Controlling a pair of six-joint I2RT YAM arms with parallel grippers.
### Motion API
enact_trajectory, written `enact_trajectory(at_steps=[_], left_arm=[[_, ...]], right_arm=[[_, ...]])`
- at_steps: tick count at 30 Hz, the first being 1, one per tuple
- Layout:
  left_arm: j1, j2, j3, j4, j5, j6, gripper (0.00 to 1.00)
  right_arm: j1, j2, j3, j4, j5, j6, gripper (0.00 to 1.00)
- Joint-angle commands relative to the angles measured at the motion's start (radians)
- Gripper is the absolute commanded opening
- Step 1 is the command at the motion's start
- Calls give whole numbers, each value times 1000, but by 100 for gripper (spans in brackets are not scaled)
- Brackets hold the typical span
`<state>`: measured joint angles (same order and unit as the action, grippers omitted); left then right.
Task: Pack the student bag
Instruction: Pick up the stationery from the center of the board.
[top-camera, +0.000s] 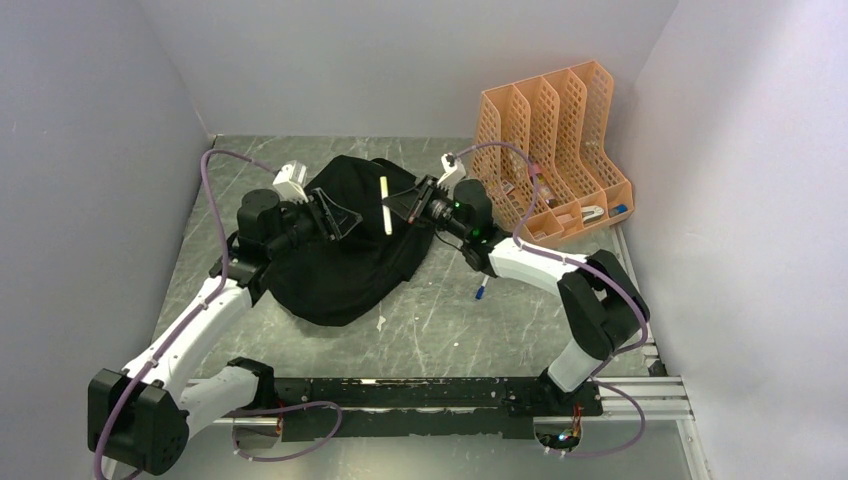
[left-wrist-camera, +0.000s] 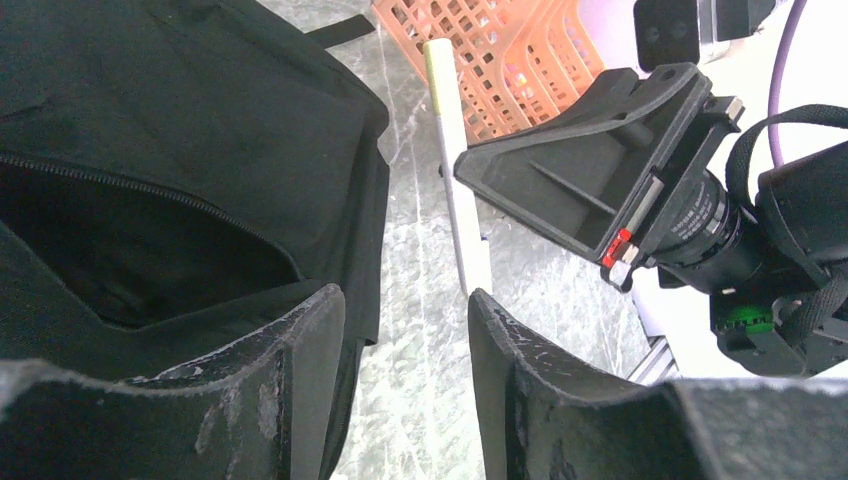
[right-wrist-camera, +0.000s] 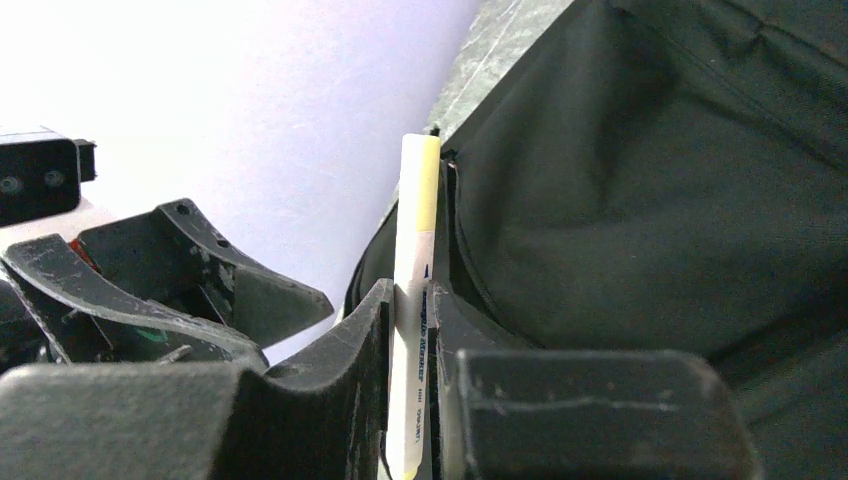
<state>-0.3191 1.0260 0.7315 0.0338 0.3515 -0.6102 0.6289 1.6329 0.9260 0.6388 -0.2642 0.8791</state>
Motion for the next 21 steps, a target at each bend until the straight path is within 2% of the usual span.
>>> enact_trajectory(at_steps=[1, 11, 21], left_arm=[[-12, 7, 2, 79, 40, -34, 53], [-27, 26, -4, 133, 77, -65, 51], [-47, 39, -3, 150, 87, -65, 51]], right_arm=[[52, -49, 36, 0, 133, 0, 0], [95, -54, 51, 11, 203, 10, 0], [107, -36, 80, 22, 184, 21, 0]])
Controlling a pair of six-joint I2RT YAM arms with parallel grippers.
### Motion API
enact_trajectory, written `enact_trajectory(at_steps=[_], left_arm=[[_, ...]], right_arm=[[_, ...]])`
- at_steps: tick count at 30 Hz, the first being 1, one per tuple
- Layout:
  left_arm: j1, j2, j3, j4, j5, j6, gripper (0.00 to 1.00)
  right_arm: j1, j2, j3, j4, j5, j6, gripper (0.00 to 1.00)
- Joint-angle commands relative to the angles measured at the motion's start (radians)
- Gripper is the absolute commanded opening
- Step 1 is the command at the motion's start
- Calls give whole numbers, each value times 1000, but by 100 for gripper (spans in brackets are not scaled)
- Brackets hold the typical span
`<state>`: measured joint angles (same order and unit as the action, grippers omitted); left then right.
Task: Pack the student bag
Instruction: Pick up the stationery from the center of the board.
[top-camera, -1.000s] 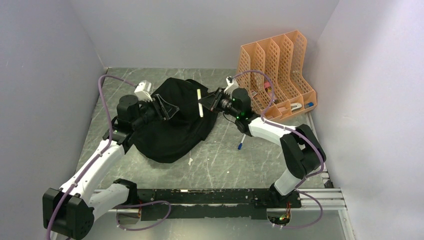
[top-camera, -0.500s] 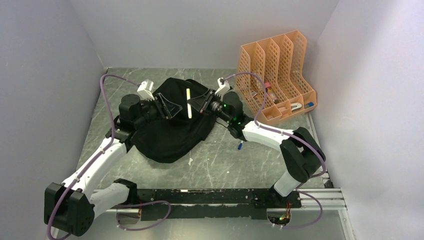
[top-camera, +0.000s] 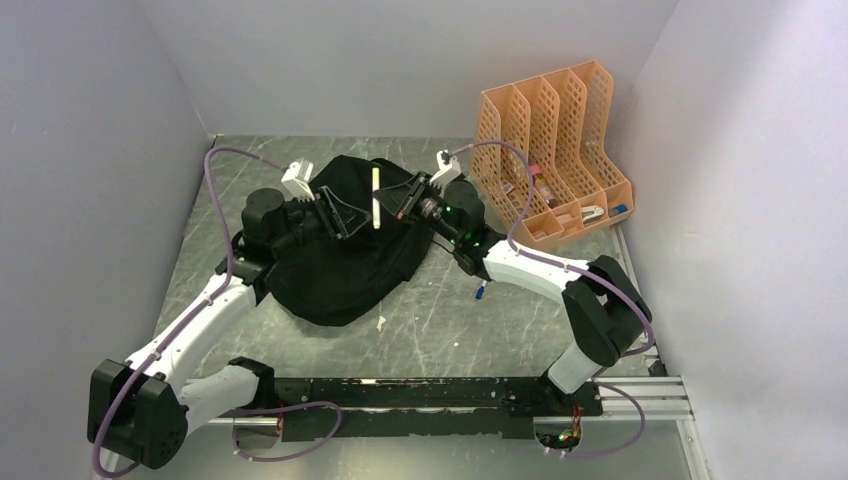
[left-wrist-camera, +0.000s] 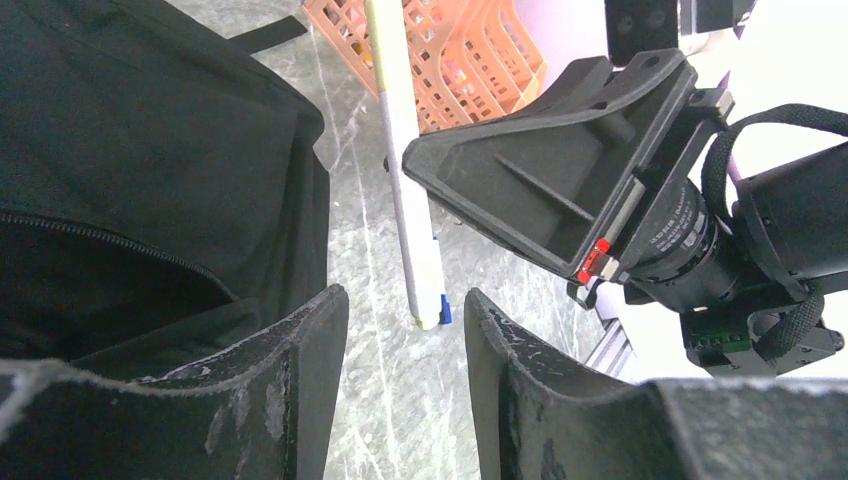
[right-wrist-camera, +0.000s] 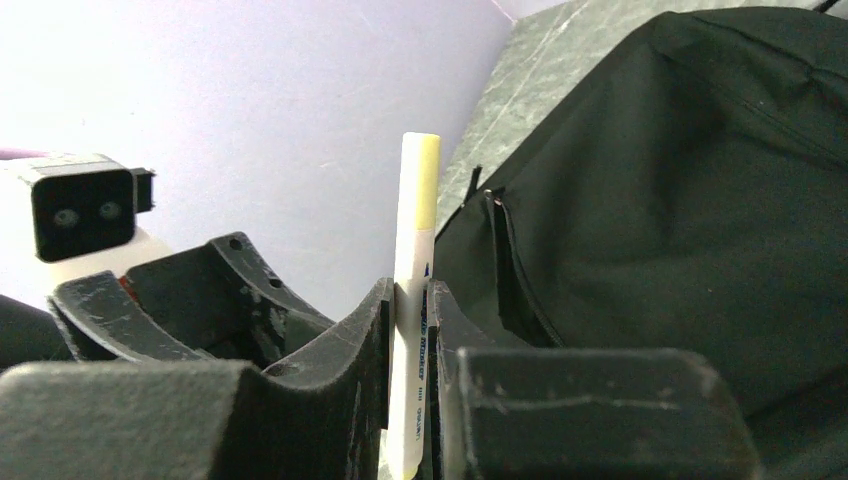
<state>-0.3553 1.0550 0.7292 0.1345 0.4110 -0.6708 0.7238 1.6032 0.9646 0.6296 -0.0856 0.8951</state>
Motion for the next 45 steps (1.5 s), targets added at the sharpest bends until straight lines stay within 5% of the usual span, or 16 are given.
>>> enact_trajectory(at_steps=[1, 24, 33, 39, 45], left_arm=[[-12, 14, -1, 50, 27, -6, 51], [-28, 46, 12, 76, 23, -21, 42], [-30, 39, 3, 74, 21, -23, 14], [-29, 31, 4, 47, -3, -16, 5], [-28, 27, 53, -168, -201, 15, 5]], right_arm=[[13, -6, 44, 34, 1, 6, 0], [41, 29, 60, 69, -93, 13, 0], [41, 26, 40, 82, -111, -36, 0], [40, 4, 39, 41, -81, -86, 30], [41, -27, 35, -15, -47, -193, 38]])
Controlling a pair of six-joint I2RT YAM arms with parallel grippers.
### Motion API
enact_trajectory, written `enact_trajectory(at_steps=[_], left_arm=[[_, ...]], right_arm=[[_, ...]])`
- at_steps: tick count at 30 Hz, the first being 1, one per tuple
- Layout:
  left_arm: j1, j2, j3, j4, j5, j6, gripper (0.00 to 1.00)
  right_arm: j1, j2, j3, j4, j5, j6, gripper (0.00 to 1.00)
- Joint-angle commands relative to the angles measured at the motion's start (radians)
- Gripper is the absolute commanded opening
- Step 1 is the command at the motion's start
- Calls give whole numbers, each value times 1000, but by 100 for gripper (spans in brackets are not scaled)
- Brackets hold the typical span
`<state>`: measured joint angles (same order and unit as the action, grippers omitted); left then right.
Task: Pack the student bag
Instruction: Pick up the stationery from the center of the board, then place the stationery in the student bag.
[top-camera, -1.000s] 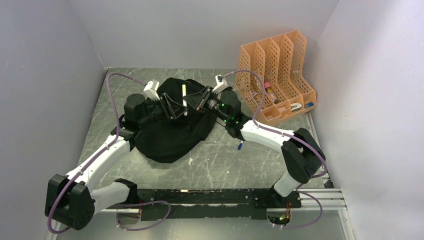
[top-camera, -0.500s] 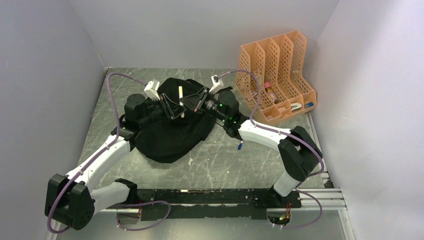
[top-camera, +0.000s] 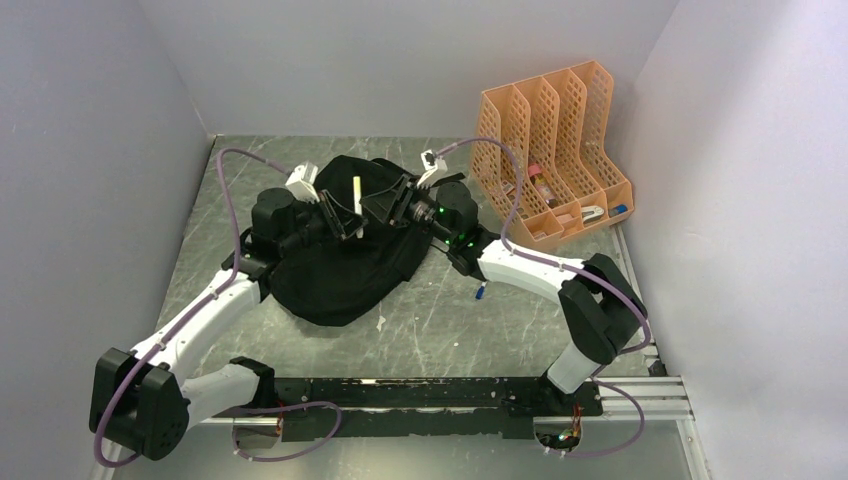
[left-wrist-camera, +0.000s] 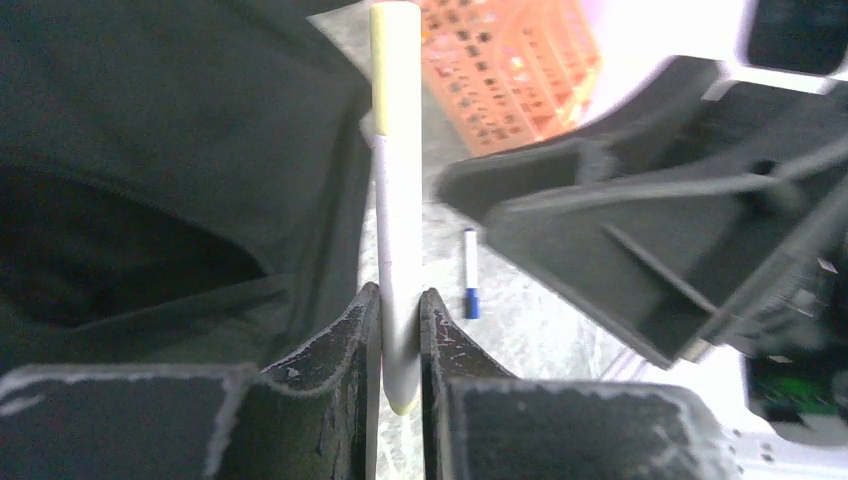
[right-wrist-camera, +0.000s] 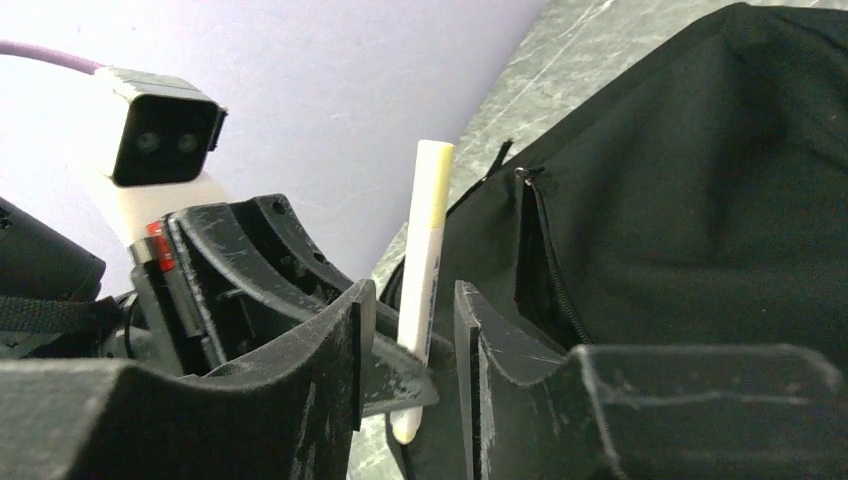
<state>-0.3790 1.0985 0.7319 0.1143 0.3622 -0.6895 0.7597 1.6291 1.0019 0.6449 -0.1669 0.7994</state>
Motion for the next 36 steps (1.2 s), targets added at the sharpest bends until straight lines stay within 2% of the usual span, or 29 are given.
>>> enact_trajectory(at_steps=[1, 7, 11, 13, 16, 21, 25, 33, 36], left_arm=[[-5, -19, 60, -190, -200, 41, 5], [-3, -57, 93, -391, -462, 31, 5], [-1, -101, 88, -430, -535, 25, 5], [-1, -120, 85, -435, -551, 24, 5], [-1, -129, 83, -441, -561, 26, 5], [0, -128, 85, -456, -558, 29, 5], [1, -136, 80, -459, -562, 31, 5], [3, -143, 81, -467, -560, 33, 5], [3, -143, 81, -467, -555, 32, 5]], right_arm=[[5, -61, -6, -37, 41, -116, 39], [5, -94, -29, -57, 68, -291, 40], [4, -38, 45, -157, 58, -422, 47], [4, 17, 110, -234, 38, -488, 53], [7, 100, 178, -303, -7, -579, 55], [45, 163, 185, -232, -17, -774, 56], [91, 205, 210, -250, 30, -973, 59], [114, 291, 286, -319, 159, -1079, 60], [120, 309, 295, -303, 245, -1109, 56]])
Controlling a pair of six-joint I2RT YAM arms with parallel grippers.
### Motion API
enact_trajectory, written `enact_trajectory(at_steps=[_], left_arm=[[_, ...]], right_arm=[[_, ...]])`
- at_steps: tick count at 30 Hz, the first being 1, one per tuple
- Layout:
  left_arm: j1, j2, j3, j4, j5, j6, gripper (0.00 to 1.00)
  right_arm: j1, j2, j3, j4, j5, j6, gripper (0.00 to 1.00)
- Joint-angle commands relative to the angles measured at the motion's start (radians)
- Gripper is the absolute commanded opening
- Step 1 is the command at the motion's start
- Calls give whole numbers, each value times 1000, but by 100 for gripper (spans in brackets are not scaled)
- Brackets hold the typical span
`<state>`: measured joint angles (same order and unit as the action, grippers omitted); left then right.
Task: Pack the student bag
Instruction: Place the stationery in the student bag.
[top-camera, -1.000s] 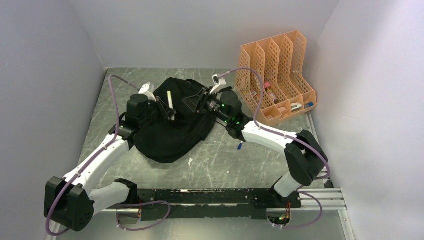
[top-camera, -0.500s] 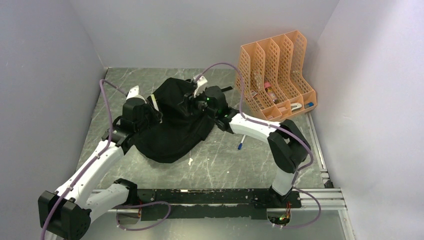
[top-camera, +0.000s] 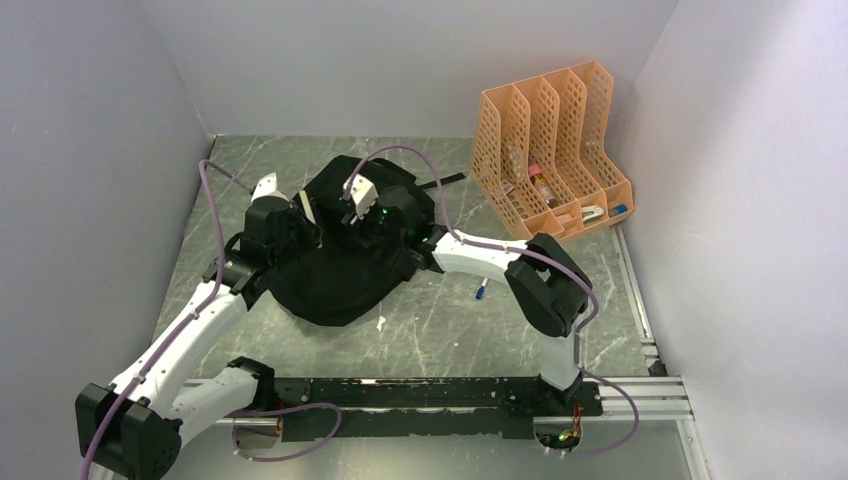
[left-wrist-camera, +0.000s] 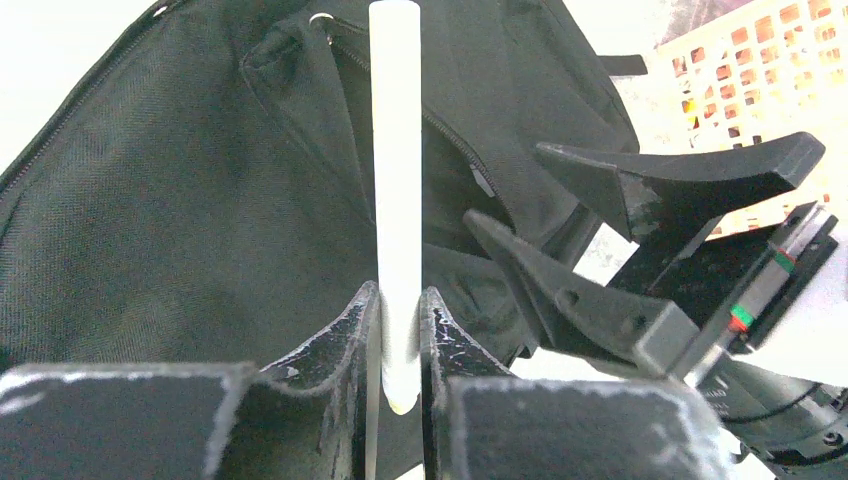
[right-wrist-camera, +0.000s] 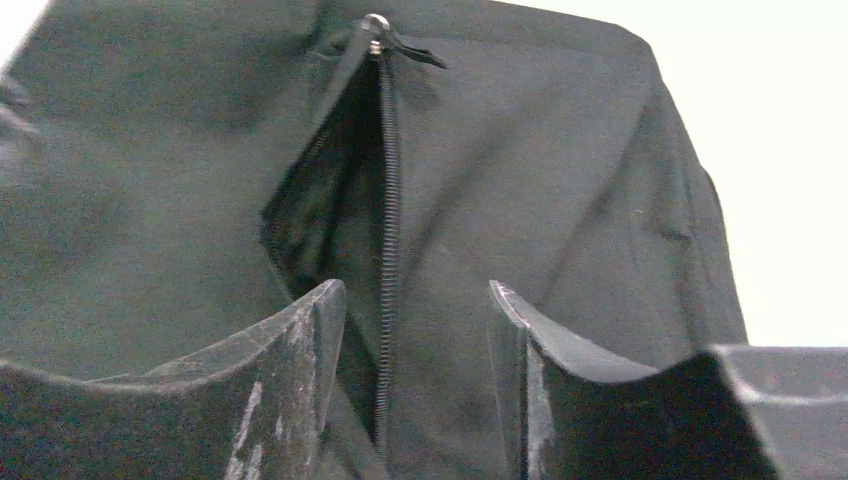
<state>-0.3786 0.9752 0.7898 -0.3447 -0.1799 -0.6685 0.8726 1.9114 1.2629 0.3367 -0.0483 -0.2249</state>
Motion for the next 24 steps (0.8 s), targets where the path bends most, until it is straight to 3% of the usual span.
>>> enact_trajectory(at_steps=[1, 5, 11, 16, 24], left_arm=[[3, -20, 23, -9, -11, 12, 5], [4, -17, 24, -7, -4, 13, 5], [5, -10, 16, -1, 17, 8, 5], [6, -5, 0, 25, 56, 10, 5], [7, 58, -31, 123, 194, -7, 5]], right_arm=[[8, 35, 42, 4, 144, -92, 54], [9, 60, 68, 1, 177, -114, 46], [9, 65, 79, 15, 177, -91, 25], [9, 49, 81, 24, 178, -49, 0], [6, 19, 99, 18, 175, 14, 0]])
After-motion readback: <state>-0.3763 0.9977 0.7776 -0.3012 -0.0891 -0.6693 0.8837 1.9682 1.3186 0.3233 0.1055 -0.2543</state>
